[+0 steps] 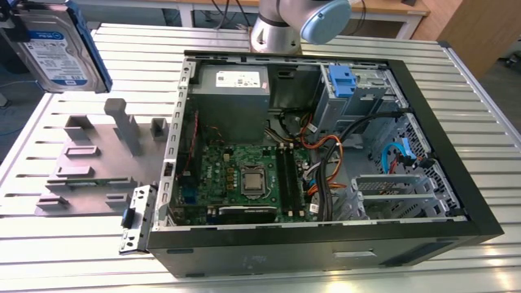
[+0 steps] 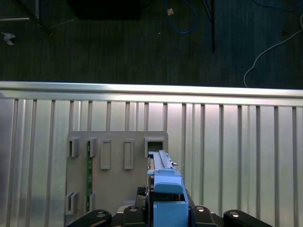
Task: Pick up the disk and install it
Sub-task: 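Pick up the disk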
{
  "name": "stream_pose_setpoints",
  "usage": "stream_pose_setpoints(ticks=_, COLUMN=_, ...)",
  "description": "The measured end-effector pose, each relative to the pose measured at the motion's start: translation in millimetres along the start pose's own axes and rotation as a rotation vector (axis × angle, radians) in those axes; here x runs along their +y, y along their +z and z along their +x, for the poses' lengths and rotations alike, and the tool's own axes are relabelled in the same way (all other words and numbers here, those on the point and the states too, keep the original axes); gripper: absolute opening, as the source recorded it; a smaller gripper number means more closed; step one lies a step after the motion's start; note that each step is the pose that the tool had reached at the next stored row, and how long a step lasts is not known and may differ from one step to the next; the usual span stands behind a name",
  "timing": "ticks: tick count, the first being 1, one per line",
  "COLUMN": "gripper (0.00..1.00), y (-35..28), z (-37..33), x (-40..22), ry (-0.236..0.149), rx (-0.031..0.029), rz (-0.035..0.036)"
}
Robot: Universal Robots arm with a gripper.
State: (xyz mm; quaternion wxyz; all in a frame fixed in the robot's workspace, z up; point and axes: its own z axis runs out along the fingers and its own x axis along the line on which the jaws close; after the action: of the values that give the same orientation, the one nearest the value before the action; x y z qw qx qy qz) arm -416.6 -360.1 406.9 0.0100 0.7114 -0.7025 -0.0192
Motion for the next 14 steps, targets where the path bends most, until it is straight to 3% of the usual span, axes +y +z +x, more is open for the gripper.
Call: stream_pose_setpoints(ticks=14, gripper=0.36, y=-3.1, z=0.0, x=0.1, ry=0.0, rx=0.0001, rz=-0.0001)
